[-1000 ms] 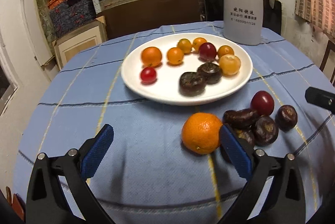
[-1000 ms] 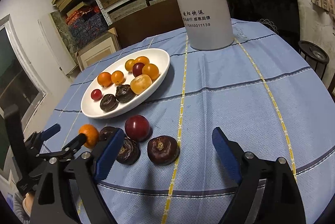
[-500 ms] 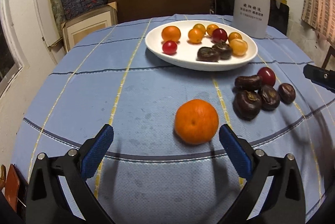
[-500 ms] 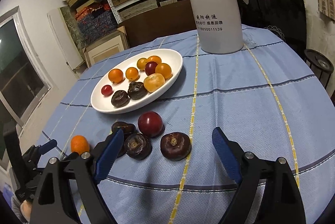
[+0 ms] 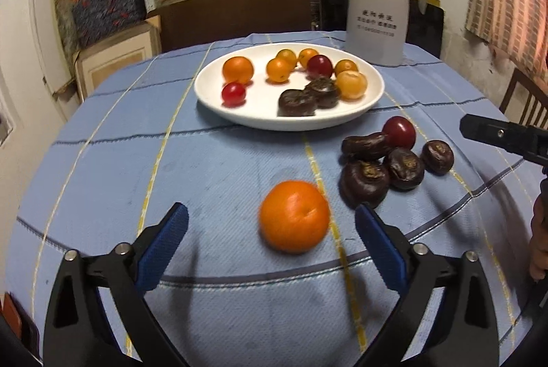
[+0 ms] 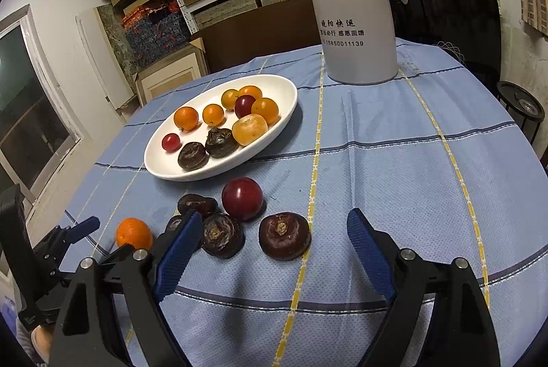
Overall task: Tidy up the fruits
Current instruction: 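Grasp the large orange with the left tool while the right tool grasps a dark brown fruit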
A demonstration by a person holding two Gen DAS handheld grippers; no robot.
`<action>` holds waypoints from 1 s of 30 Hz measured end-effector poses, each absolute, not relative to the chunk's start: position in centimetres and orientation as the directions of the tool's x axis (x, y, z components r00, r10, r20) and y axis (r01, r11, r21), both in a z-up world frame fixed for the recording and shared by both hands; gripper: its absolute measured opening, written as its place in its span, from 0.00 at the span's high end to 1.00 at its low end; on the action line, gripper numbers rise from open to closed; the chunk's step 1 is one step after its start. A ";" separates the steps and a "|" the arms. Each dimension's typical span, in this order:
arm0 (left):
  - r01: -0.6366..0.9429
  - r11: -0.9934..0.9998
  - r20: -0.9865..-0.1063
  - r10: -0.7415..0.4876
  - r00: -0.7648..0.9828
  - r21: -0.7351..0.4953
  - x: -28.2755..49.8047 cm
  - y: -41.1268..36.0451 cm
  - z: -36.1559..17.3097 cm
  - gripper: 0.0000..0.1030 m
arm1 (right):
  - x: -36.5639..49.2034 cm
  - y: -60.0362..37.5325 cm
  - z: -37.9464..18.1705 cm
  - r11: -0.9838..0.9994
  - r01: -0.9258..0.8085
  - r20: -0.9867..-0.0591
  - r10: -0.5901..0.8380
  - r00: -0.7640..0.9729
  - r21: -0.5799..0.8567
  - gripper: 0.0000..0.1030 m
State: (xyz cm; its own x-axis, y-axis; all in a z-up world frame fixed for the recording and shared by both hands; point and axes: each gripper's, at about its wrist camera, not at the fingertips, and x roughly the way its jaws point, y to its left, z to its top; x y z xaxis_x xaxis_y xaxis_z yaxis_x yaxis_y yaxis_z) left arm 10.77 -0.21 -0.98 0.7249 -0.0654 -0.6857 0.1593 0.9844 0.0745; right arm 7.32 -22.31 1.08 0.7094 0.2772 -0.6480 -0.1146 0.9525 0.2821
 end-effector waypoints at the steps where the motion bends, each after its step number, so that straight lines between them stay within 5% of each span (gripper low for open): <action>1: 0.168 0.983 -0.692 -0.070 0.718 0.074 10.9 -0.4 -1.1 0.23 | 7.3 -22.3 1.0 0.953 -0.115 -0.650 0.276 0.708 0.280 0.15; 5: 0.193 0.981 -0.724 -0.111 0.681 0.031 11.6 -0.2 -1.7 0.46 | 7.3 -22.2 1.0 0.952 -0.121 -0.652 0.282 0.704 0.281 0.15; 8: 0.198 0.980 -0.733 -0.146 0.664 -0.016 11.9 0.2 -1.9 0.54 | 7.3 -22.2 0.8 0.952 -0.129 -0.658 0.285 0.697 0.276 0.16; 19: 0.203 0.979 -0.733 -0.150 0.663 -0.017 11.9 0.1 -1.9 0.54 | 7.9 -19.4 -1.8 0.981 -0.166 -0.744 0.185 0.642 0.101 0.40; 26: 0.202 0.979 -0.733 -0.152 0.663 -0.020 11.8 0.0 -1.9 0.54 | 8.8 -20.3 -2.5 0.979 -0.144 -0.761 0.202 0.617 0.144 0.60; 30: 0.210 0.977 -0.732 -0.161 0.663 -0.024 11.7 0.0 -1.9 0.55 | 9.0 -20.4 -2.4 0.978 -0.143 -0.756 0.209 0.620 0.153 0.61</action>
